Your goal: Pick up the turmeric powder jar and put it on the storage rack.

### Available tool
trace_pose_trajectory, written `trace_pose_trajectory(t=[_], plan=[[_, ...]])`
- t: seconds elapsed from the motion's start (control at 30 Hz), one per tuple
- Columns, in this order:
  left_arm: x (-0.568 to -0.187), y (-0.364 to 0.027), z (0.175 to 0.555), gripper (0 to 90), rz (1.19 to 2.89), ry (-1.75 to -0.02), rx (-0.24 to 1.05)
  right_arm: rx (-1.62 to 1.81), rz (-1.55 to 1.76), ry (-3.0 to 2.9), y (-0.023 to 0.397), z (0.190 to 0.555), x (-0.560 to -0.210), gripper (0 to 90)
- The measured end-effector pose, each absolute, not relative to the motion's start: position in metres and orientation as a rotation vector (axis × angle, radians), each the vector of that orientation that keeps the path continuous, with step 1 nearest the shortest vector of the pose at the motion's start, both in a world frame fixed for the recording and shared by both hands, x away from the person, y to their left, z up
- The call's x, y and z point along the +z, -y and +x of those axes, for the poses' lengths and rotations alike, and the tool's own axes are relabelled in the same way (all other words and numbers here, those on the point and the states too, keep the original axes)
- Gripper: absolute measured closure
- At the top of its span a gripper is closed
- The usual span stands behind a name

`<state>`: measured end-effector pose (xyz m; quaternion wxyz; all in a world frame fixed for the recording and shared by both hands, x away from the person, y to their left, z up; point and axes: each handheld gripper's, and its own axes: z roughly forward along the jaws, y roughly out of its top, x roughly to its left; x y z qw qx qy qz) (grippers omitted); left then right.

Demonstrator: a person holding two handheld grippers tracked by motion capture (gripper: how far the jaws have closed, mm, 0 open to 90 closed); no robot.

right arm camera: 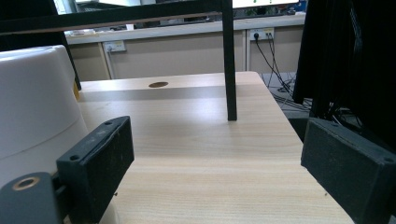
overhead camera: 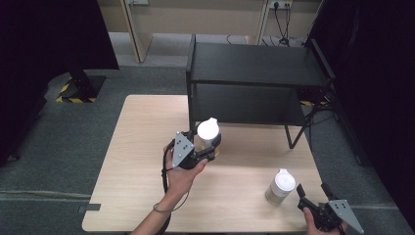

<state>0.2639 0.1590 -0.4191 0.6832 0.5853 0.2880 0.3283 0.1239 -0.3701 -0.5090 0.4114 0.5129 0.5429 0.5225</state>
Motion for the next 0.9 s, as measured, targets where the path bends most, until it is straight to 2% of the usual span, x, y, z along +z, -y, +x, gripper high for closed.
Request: trace_pose_trajectory(t=[0.9], plan=[[-0.357,-0.166,0.267,30.7,1.211,-0.6,0.862,1.315,1.293,-1.363,0.37,0.124,-0.509,9.8]])
